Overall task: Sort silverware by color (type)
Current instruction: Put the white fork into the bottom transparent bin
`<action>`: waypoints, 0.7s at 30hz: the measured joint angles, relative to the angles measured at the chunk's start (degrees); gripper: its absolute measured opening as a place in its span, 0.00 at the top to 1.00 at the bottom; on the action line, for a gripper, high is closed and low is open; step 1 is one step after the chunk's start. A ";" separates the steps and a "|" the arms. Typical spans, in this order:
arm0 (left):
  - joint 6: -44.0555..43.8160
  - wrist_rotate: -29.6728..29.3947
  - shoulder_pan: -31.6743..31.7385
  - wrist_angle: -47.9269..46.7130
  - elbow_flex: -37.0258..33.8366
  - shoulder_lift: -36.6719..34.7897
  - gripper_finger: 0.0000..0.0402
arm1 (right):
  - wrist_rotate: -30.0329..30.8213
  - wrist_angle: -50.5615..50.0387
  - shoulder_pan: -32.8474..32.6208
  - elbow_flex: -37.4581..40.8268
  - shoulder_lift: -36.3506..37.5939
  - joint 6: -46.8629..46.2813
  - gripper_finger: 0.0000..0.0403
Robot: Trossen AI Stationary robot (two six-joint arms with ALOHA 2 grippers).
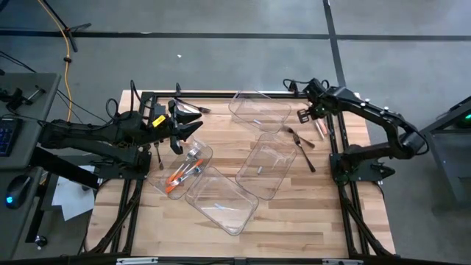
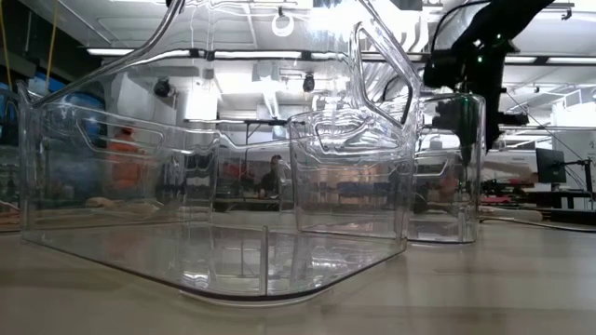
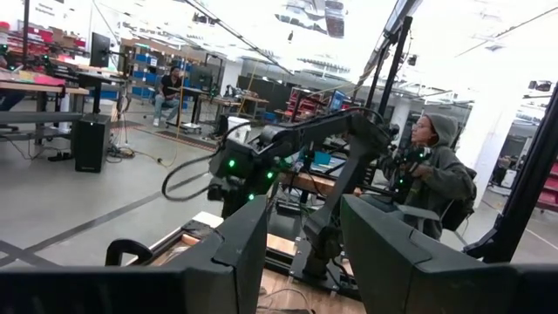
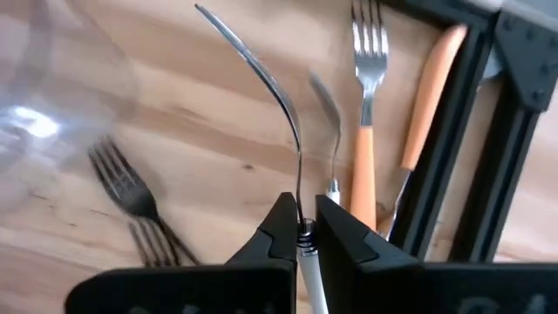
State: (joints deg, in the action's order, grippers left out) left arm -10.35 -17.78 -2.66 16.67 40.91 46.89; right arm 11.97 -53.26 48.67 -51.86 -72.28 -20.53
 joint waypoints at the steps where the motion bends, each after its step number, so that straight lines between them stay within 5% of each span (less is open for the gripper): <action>1: 0.00 0.00 0.01 -0.02 0.00 0.00 0.66 | 0.00 0.38 -0.17 -0.66 0.68 0.01 0.98; 5: 0.00 0.00 0.00 -0.02 0.00 0.00 0.66 | -0.37 3.24 -1.28 -2.91 4.48 0.39 0.98; 12: 0.00 0.00 0.00 -0.04 0.00 0.00 0.66 | -9.97 20.34 -5.55 -1.06 16.65 2.31 0.97; 21: 0.02 0.00 0.02 -0.07 0.00 0.02 0.66 | -10.56 37.64 -20.38 7.96 26.41 -6.86 0.99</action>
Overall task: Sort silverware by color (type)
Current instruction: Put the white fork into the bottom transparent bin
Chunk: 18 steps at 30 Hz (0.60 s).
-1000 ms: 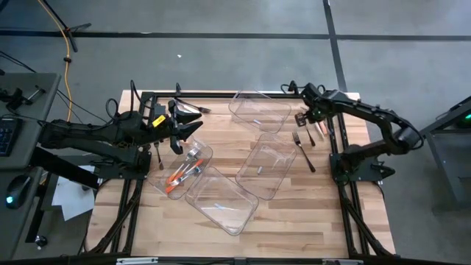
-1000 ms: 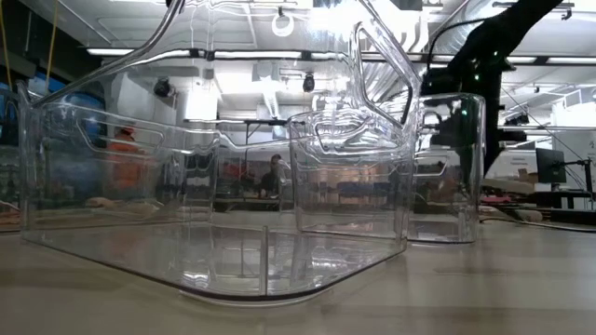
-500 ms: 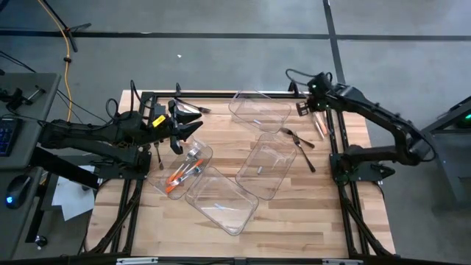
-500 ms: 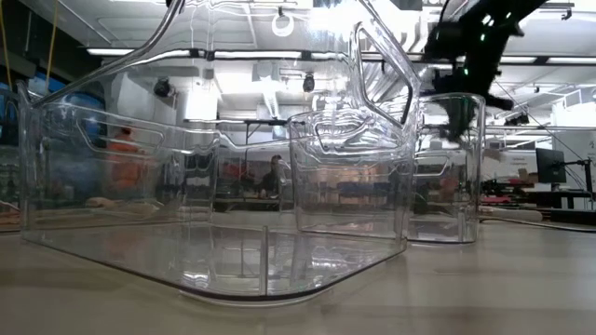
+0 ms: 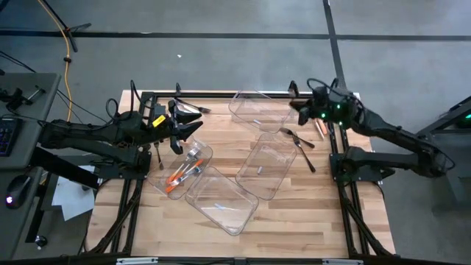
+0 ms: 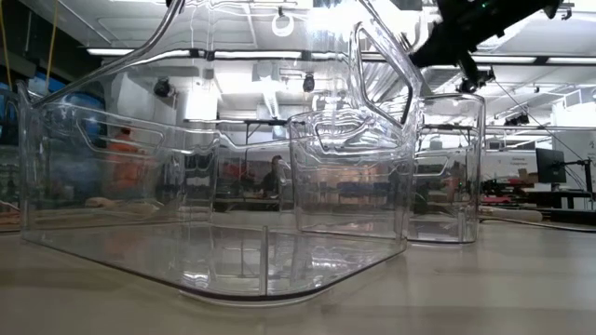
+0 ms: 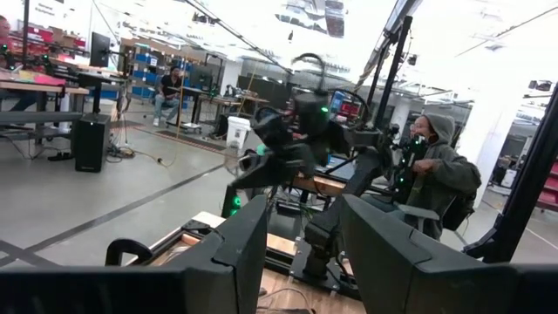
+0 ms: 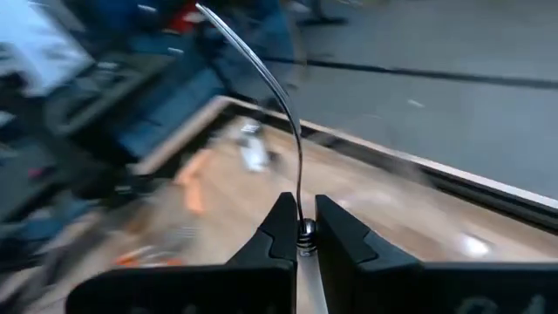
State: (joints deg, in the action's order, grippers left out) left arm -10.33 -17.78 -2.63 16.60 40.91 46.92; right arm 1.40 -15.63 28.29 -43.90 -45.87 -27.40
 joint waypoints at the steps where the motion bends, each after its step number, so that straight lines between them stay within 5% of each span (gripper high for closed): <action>1: 0.00 0.00 0.00 0.00 0.00 0.00 0.66 | 0.06 3.05 -2.05 1.00 0.01 -0.91 0.99; 8: -0.57 1.17 0.00 0.30 0.00 0.46 0.66 | 0.27 23.14 -13.56 0.68 -6.19 -0.68 0.99; 18: -1.53 4.37 -0.02 4.36 -0.03 3.97 0.66 | -2.77 24.90 -20.65 -7.96 -15.09 9.50 0.99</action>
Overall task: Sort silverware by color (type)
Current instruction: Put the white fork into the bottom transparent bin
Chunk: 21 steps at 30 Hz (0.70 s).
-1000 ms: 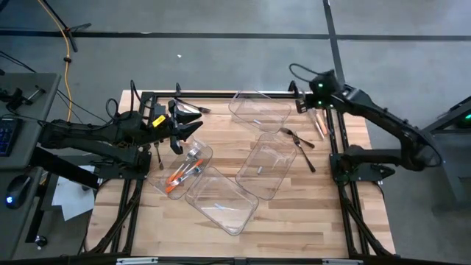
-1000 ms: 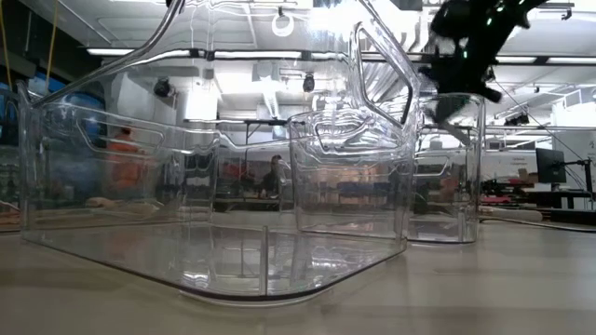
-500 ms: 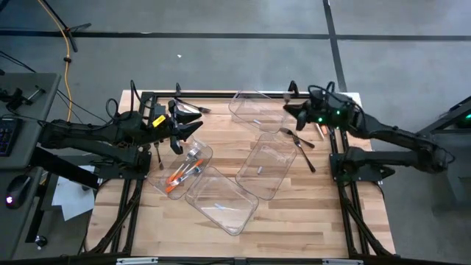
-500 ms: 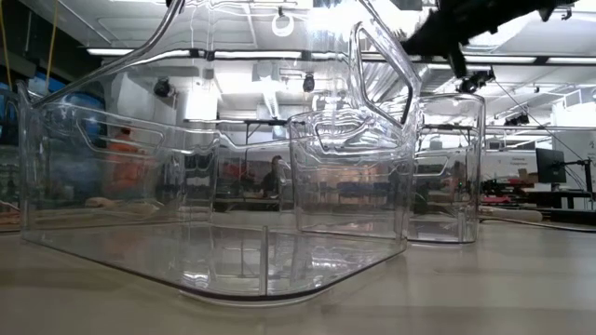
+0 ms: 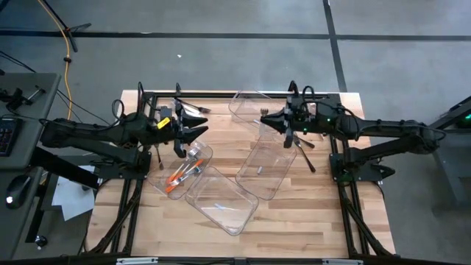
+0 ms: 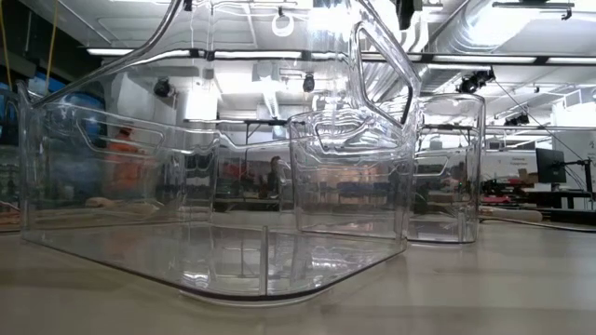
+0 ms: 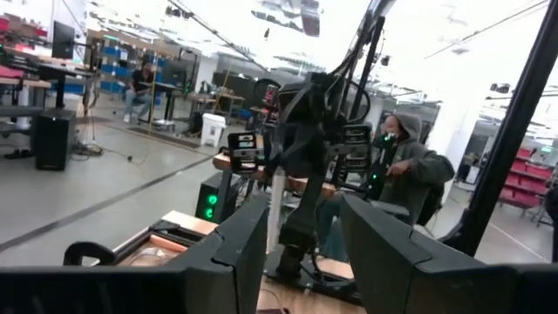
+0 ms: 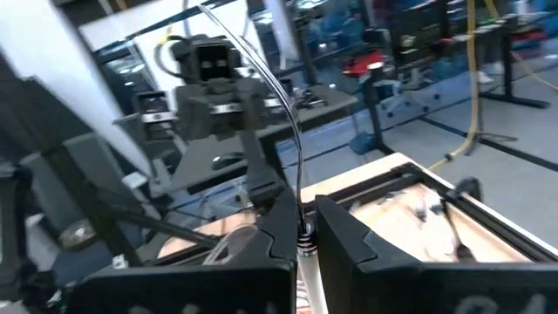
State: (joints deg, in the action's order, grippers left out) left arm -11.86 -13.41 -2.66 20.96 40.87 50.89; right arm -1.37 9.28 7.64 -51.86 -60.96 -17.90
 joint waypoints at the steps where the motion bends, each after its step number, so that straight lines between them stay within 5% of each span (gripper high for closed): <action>1: 0.00 0.00 0.00 -0.20 -0.01 0.07 0.66 | -0.51 -0.01 -0.11 -0.20 -0.24 0.03 0.99; 21: 0.04 -0.03 0.00 -0.10 0.01 -0.15 0.66 | -1.40 0.04 -0.26 -0.35 -0.30 -0.21 0.99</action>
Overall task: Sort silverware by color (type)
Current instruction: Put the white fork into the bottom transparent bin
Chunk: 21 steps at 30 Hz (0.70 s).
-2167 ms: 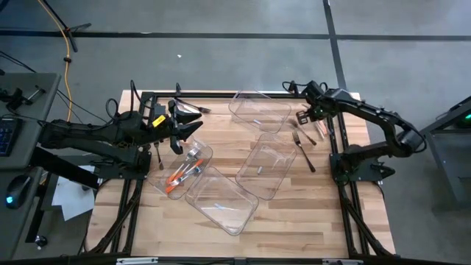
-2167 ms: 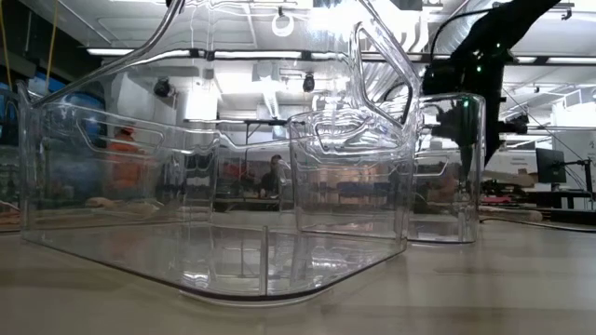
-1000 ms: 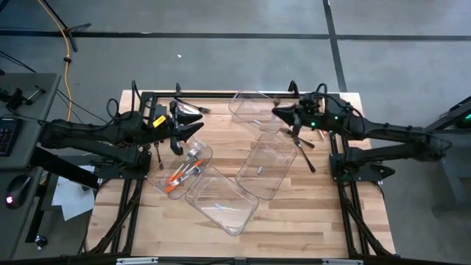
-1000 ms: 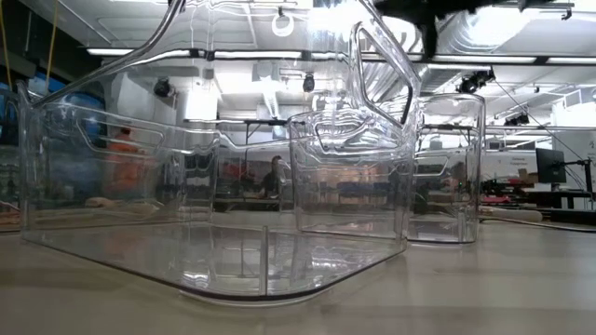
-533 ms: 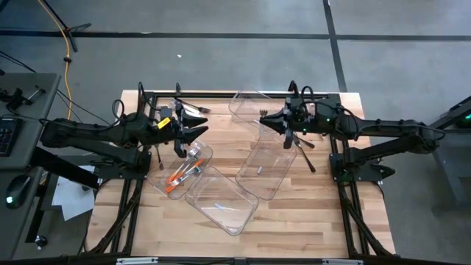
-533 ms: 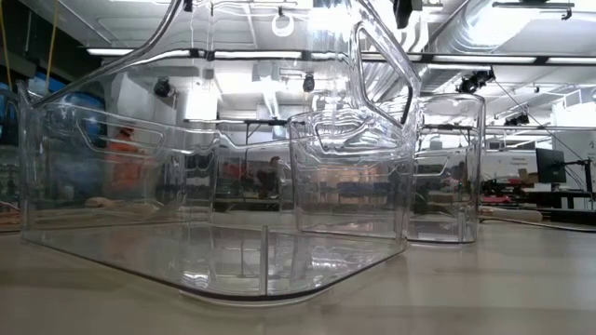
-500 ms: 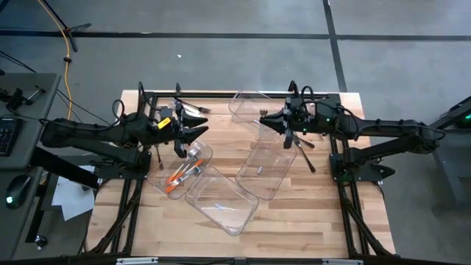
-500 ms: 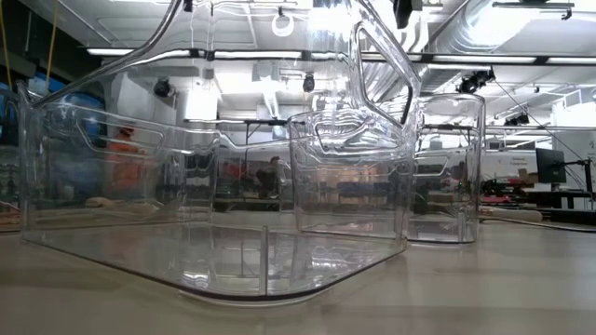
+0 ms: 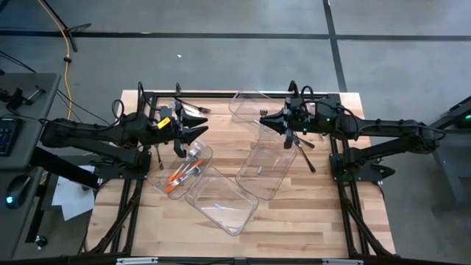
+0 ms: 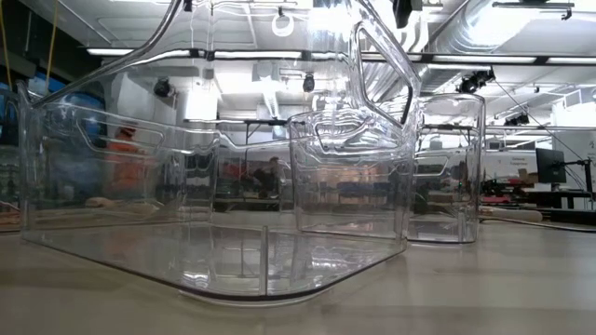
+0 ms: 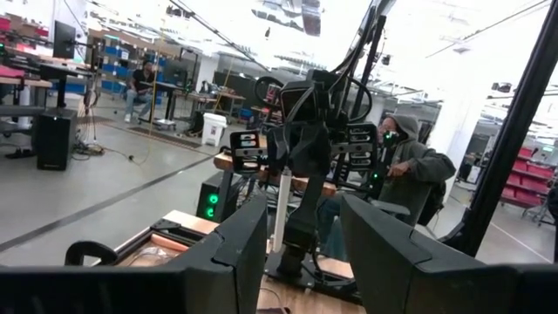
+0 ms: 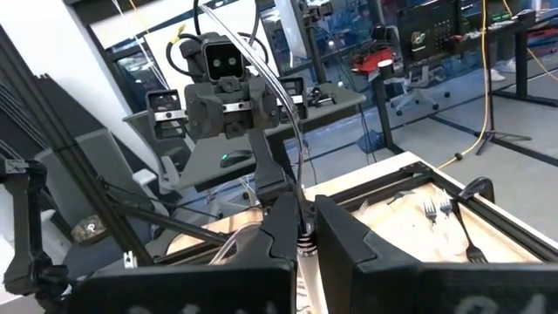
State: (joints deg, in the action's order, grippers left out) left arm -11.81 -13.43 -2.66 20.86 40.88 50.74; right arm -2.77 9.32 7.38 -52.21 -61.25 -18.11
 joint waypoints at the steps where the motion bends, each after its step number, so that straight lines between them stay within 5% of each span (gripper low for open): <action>1: 0.00 -0.10 0.00 0.00 0.00 0.00 0.66 | -0.32 0.00 0.00 0.00 0.00 -0.04 0.99; 16: 0.02 -2.38 0.02 -0.26 0.00 0.00 0.66 | -6.74 -1.26 -12.04 -6.78 -18.75 -5.47 0.99; 21: 0.11 -2.42 0.02 -0.24 0.00 0.00 0.66 | -2.75 -8.89 -17.08 -14.84 -26.54 -9.07 0.99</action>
State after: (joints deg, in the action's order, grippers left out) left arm -11.70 -15.85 -2.63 20.62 40.88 50.74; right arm -5.52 0.43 -9.70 -67.04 -87.80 -27.18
